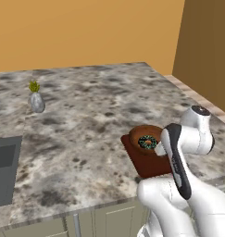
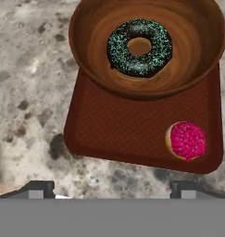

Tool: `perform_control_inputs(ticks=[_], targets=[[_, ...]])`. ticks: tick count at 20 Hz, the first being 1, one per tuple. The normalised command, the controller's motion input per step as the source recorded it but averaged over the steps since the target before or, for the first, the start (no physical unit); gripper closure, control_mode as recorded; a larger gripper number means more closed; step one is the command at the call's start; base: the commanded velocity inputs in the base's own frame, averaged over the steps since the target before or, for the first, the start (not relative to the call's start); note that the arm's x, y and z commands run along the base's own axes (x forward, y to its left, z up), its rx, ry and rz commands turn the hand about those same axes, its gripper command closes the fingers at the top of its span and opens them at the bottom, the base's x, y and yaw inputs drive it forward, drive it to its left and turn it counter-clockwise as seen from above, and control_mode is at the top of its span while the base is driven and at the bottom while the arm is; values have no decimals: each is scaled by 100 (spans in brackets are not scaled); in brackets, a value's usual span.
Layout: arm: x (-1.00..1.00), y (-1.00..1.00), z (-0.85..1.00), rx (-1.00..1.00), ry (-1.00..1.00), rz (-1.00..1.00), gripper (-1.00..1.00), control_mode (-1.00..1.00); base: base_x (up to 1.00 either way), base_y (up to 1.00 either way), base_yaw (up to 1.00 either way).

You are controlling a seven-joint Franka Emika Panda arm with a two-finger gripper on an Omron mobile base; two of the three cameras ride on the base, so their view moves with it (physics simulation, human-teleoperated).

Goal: Place the bowl with donut and the cupcake onto the tray.

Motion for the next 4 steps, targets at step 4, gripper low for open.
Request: perform_control_inputs(ticks=[4], targets=[[-28, 32, 15, 0, -18, -17, -100, -100, 0, 0, 0]])
